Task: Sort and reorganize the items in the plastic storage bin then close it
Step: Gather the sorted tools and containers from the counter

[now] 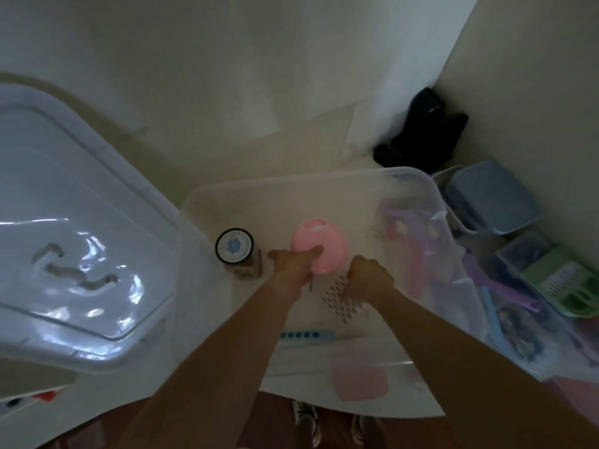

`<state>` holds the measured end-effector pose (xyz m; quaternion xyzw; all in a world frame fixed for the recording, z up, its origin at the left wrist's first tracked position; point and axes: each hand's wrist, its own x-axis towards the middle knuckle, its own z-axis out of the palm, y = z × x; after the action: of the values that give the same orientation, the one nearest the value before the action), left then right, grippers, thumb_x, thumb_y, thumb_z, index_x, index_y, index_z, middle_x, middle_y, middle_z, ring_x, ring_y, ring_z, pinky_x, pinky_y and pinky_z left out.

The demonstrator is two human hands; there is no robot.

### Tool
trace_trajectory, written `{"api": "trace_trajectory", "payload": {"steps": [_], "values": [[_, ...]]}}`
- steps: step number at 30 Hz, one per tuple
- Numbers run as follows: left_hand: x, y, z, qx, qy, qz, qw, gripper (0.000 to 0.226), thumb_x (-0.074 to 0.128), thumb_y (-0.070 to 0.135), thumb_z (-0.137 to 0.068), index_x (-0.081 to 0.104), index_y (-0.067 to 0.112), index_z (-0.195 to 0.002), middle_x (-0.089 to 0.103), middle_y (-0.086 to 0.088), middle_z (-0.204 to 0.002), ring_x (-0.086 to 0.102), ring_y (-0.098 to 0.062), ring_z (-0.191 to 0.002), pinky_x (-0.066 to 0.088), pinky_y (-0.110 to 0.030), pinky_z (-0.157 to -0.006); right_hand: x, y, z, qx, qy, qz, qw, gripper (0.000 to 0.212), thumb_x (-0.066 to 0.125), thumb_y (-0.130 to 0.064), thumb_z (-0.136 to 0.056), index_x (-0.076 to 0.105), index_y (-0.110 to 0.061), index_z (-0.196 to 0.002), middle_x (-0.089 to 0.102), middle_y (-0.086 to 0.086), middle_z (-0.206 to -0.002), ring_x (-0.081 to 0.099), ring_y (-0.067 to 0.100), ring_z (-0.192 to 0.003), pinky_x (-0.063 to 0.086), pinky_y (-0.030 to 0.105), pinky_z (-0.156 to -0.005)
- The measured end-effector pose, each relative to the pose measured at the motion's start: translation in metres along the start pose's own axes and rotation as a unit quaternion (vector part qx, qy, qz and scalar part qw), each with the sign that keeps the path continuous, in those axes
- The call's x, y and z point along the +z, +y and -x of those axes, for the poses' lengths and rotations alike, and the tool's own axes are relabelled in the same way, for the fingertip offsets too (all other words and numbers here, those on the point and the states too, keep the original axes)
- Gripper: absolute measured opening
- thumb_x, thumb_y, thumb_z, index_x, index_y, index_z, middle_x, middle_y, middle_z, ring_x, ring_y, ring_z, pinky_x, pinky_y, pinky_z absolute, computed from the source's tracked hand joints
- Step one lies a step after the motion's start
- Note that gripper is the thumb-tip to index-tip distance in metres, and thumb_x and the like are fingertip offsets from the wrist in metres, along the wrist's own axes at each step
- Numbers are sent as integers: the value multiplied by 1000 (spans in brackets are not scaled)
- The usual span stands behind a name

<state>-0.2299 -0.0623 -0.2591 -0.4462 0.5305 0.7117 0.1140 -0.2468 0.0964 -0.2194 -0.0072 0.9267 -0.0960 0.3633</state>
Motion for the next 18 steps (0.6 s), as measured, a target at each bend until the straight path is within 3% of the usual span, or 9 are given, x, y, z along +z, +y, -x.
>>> {"api": "trace_trajectory", "payload": {"steps": [2, 5, 10, 14, 18], "values": [[0, 17, 32, 0, -17, 38, 999, 133, 95, 44, -33, 36, 3, -146, 60, -11, -132, 64, -28, -109, 59, -30, -61, -11, 8, 10, -1, 26, -37, 999, 66, 77, -40, -68, 47, -14, -121, 58, 8, -119, 60, 28, -110, 51, 33, -85], [-11, 50, 95, 7, -18, 63, 998, 73, 90, 29, -70, 55, 2, -128, 61, -13, -126, 64, -26, -108, 59, -30, -62, -39, 24, 41, -22, 116, -133, 984, 70, 79, -47, -68, 51, -11, -122, 64, 8, -115, 64, 29, -104, 53, 40, -87], [-93, 87, 202, 85, 11, 38, 996, 49, 83, 28, -76, 65, 2, -113, 68, -16, -118, 67, -26, -105, 61, -31, -72, -85, 8, 135, -42, 187, -355, 915, 57, 86, -42, -68, 56, -13, -106, 64, 4, -85, 66, 26, -81, 56, 46, -78], [-183, 91, 281, 127, 94, 75, 985, 27, 77, 25, -81, 66, 10, -99, 71, -12, -110, 70, -26, -102, 58, -40, -88, -80, -65, 220, -108, 84, -515, 846, 52, 84, -31, -73, 52, -12, -109, 72, 9, -84, 69, 23, -68, 58, 43, -66], [-267, 56, 314, 101, 172, 134, 971, 34, 77, 22, -75, 65, 9, -104, 73, -13, -110, 70, -29, -104, 53, -46, -96, -24, -129, 279, -111, -150, -612, 769, 33, 77, -18, -81, 63, -11, -110, 76, 7, -89, 74, 22, -73, 56, 30, -60]]}}
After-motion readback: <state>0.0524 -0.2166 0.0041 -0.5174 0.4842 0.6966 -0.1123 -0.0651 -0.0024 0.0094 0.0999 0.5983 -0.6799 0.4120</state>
